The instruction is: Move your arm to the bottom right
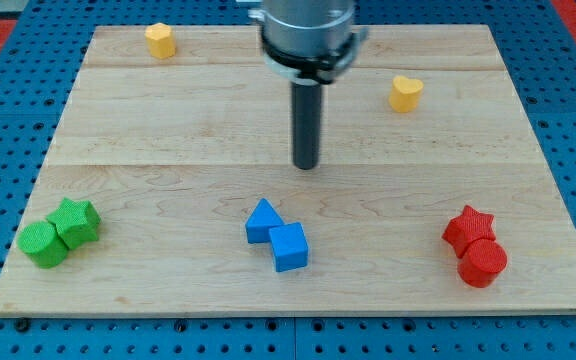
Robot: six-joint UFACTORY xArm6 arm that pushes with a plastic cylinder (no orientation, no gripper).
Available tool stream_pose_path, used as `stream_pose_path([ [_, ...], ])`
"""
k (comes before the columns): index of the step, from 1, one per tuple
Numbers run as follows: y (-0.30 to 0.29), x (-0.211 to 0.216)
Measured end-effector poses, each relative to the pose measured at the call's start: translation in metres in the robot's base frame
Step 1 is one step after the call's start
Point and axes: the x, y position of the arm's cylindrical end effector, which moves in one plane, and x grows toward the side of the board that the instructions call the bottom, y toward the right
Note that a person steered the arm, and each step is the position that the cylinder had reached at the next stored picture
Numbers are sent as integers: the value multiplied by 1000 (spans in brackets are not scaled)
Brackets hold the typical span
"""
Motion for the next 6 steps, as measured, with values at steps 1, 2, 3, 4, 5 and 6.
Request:
stream_pose_path([
  [1,93,-1],
  [2,200,14],
  [3,262,81],
  [4,258,150],
  [5,226,153],
  [6,210,169],
])
